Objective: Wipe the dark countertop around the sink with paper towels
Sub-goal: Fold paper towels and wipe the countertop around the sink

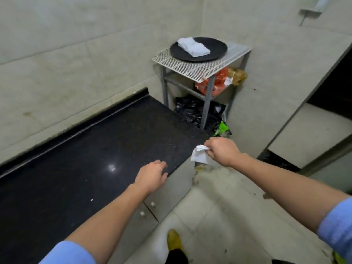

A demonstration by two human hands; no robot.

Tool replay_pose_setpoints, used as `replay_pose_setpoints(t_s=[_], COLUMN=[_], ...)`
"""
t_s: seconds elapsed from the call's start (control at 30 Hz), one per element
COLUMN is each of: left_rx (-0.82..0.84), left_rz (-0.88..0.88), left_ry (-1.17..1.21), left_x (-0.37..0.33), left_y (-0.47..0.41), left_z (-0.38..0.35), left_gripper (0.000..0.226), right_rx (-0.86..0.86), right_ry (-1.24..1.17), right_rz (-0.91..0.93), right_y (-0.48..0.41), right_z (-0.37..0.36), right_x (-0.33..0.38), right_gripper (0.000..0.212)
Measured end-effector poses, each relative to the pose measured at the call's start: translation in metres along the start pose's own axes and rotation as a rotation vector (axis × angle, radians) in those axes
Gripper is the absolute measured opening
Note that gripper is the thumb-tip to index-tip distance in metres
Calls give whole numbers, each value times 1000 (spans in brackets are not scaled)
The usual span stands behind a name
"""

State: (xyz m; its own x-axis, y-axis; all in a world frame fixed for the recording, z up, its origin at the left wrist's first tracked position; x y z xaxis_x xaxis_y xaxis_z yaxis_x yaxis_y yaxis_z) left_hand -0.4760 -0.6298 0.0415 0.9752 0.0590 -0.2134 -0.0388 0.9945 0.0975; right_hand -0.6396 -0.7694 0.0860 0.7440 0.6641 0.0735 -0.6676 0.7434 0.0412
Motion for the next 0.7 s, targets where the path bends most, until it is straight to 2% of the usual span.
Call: replay_pose_setpoints(t_s=[0.2,0.47,0.57,0.7], left_rx=[-14,-125,-181,-239], left_rz=[-42,-130,-123,-109], left_ry=[-47,-25,6,19], left_x=[4,9,15,26], left_y=[-125,-304,-352,-399], left_z=[18,104,134,161], left_gripper=[30,20,22,24], right_rx=[-50,-253,-300,-351], right_ry=[-20,-93,-160,-128], right_rz=[-27,-48,-65,-60], right_y=[-81,-225,-269,-329], right_z=[31,139,171,204], right_x=[-76,-161,-184,-207], right_gripper=[18,14,15,14])
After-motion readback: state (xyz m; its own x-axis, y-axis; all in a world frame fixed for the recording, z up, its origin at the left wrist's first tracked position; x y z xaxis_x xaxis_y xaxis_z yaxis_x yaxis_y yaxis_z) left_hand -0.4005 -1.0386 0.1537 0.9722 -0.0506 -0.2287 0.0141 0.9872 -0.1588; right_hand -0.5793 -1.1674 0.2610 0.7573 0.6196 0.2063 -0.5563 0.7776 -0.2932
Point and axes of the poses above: each hand's wrist, its own y-axis away from the middle knuckle, its own z-axis out of the back of the hand, x = y × z, the point moved 9 cm from there along -y, towards the middle knuckle, and after that the axes turned 6 degrees about -z, right-handed, at the moved point
